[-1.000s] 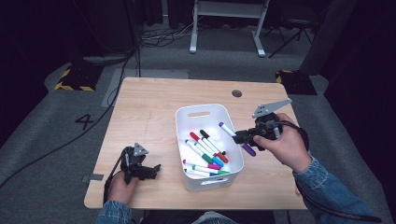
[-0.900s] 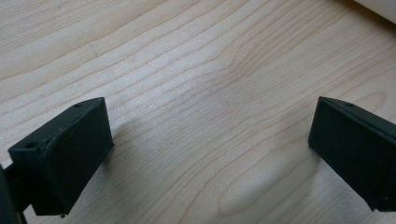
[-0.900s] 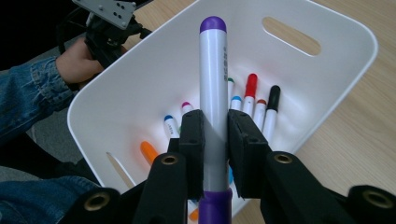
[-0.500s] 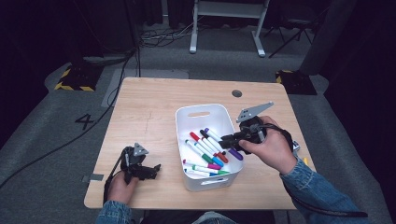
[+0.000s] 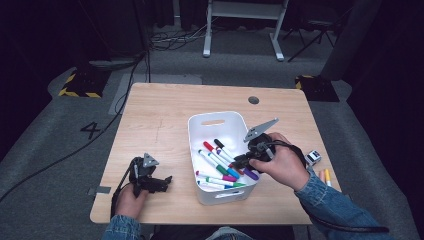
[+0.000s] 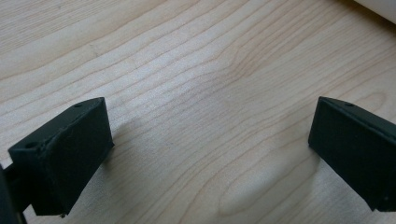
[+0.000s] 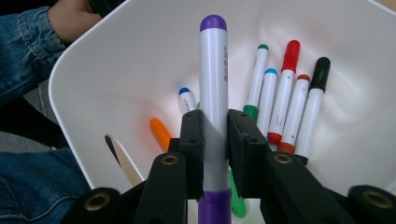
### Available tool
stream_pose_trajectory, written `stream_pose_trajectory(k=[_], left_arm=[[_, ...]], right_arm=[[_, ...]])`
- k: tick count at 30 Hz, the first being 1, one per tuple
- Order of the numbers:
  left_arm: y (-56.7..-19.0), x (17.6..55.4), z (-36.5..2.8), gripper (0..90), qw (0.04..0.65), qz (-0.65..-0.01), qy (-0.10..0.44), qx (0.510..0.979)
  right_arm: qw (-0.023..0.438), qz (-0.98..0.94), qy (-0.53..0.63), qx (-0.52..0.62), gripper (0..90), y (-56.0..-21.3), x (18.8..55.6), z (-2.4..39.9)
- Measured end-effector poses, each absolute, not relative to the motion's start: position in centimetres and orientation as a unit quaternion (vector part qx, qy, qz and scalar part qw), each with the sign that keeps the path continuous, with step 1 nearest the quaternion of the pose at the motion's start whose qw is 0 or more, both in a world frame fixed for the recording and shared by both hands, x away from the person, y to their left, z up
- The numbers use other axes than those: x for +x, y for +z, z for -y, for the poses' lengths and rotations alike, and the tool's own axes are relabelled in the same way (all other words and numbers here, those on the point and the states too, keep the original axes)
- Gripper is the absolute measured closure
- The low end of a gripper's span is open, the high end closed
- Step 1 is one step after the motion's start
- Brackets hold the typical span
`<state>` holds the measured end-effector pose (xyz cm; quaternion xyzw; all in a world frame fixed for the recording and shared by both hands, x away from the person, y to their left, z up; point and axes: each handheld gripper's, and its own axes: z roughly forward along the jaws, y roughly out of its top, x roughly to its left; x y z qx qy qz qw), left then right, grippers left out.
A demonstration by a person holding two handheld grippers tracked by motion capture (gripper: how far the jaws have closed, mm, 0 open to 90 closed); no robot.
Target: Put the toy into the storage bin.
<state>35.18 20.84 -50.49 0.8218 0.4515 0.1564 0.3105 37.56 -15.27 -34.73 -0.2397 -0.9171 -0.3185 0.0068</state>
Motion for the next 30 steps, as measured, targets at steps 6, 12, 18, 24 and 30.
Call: stream_pose_trajectory(k=[6,12,18,24,30], left_arm=[[-50.5,35.2,-20.8,0.0,0.311,-0.452,0.158,0.821],[-50.5,35.2,-20.8,0.0,0.310,-0.452,0.156,0.822],[-50.5,35.2,-20.8,0.0,0.311,-0.452,0.156,0.822],[-50.5,35.2,-20.8,0.0,0.311,-0.452,0.158,0.821],[-50.5,35.2,-20.8,0.0,0.310,-0.451,0.156,0.822]], right_arm=[[0.006,0.924,-0.309,-0.224,77.2,-35.8,37.9,14.7],[0.006,0.933,-0.286,-0.219,77.2,-36.7,37.9,14.0],[0.008,0.938,-0.271,-0.215,77.0,-37.3,37.8,13.4],[-0.016,0.918,-0.335,-0.211,42.8,-36.5,37.3,13.4],[-0.044,0.891,-0.388,-0.234,43.2,-33.4,37.3,16.5]])
